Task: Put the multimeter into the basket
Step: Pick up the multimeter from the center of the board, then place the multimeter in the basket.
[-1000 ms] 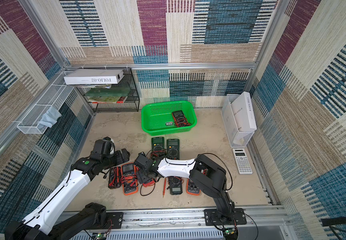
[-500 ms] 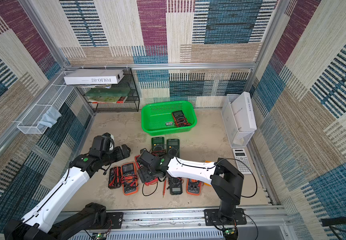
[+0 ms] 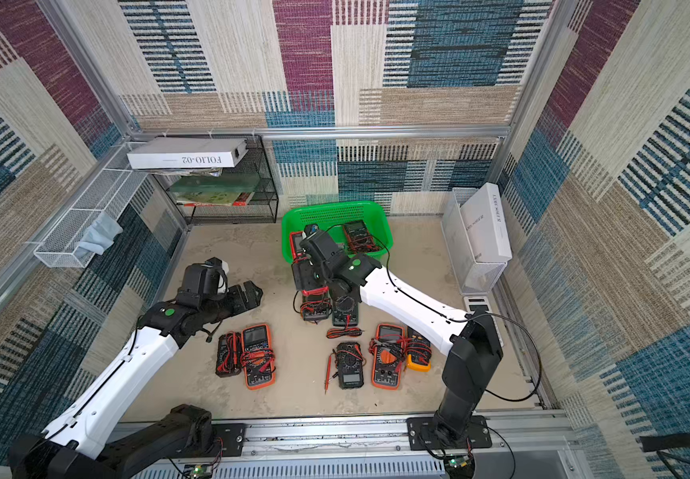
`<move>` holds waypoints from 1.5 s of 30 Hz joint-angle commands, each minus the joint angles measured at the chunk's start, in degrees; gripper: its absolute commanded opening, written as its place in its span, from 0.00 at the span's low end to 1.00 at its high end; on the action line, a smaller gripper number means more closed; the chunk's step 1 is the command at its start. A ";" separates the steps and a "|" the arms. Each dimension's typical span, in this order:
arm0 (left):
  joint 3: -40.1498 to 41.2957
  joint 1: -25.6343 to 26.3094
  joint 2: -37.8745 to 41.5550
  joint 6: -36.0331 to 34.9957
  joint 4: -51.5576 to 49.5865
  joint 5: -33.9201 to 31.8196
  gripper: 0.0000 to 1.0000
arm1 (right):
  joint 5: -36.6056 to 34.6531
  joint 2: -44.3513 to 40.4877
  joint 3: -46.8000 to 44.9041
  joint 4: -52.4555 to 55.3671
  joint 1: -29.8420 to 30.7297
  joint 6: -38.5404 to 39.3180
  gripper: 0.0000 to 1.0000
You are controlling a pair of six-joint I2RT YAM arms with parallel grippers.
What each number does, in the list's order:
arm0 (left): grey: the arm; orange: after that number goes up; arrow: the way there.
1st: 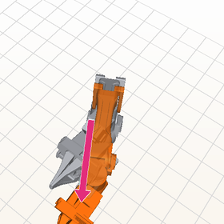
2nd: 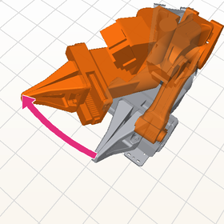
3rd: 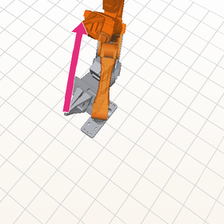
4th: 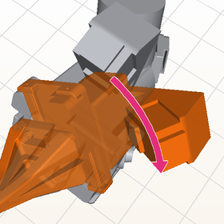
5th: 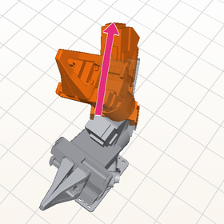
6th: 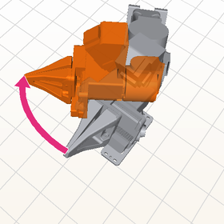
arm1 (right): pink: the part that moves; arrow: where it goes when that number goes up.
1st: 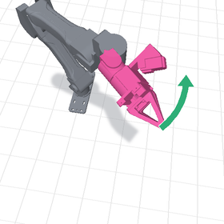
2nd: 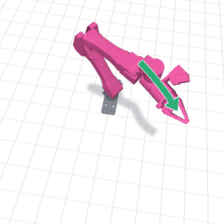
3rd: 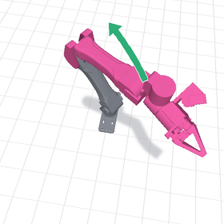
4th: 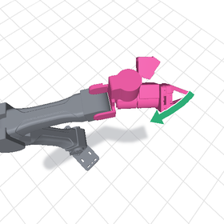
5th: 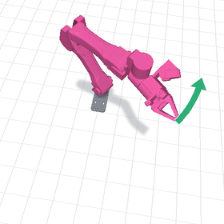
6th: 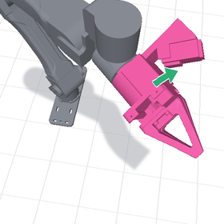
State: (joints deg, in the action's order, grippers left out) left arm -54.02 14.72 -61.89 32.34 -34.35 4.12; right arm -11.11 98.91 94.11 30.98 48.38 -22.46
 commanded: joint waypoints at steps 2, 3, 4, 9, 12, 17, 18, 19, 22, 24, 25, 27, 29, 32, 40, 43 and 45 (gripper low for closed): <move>-1.15 -0.04 -1.16 -1.90 0.33 2.40 0.99 | -1.04 3.77 5.03 -3.24 -4.35 3.86 0.73; -1.30 -0.04 -1.42 -2.10 0.42 2.72 0.99 | -0.89 5.06 6.36 -3.60 -5.50 4.25 0.73; -1.38 -0.06 -1.63 -2.19 0.51 3.02 0.99 | -0.72 6.24 7.60 -3.73 -6.33 4.55 0.73; -1.89 0.30 -2.34 -2.14 0.96 4.15 0.99 | 1.31 13.04 14.65 -4.22 -10.76 6.13 0.73; -1.85 0.63 -2.45 -2.19 1.06 4.42 0.99 | 2.41 16.81 18.81 -4.15 -12.61 6.55 0.73; -1.66 1.23 -2.62 -2.04 1.30 4.41 0.99 | 3.86 22.90 26.27 -3.24 -14.83 7.38 0.74; -1.70 1.40 -2.75 -2.03 1.45 4.41 0.99 | 4.09 23.96 27.54 -3.05 -15.13 7.66 0.73; -1.70 1.53 -2.81 -1.93 1.59 4.55 0.99 | 4.45 25.11 29.02 -2.89 -15.47 8.10 0.73; -1.79 2.07 -3.30 -1.84 1.83 4.50 0.99 | 5.23 28.46 32.96 -2.52 -16.50 9.05 0.74; -1.92 2.46 -3.69 -1.84 2.09 4.49 0.99 | 6.33 30.90 35.72 -1.98 -17.23 9.36 0.75; -1.95 2.63 -3.90 -1.67 2.22 4.49 0.99 | 6.90 32.30 37.27 -1.30 -17.56 9.36 0.75; -2.05 2.93 -4.33 -1.72 2.49 4.49 0.99 | 7.50 34.72 39.88 -0.39 -17.96 9.61 0.75; -2.38 3.33 -4.88 -1.75 2.63 4.42 0.99 | 7.66 36.73 41.48 0.17 -18.21 9.97 0.76; -2.80 3.86 -5.64 -1.58 2.88 4.43 0.99 | 7.77 38.73 42.09 0.31 -18.37 10.31 0.76; -4.03 4.83 -7.35 -1.81 2.99 4.59 0.99 | 7.85 42.88 42.13 0.37 -18.91 10.33 0.77; -3.90 5.05 -7.64 -1.71 3.14 4.54 0.99 | 8.30 44.14 42.03 0.89 -19.35 10.15 0.77; -3.81 5.23 -7.68 -1.64 3.25 4.49 0.99 | 8.47 44.88 42.08 1.16 -19.37 10.16 0.77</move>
State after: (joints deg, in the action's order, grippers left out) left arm -57.67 19.73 -69.45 30.87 -31.73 8.69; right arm -2.76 143.41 135.61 34.17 29.15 -12.45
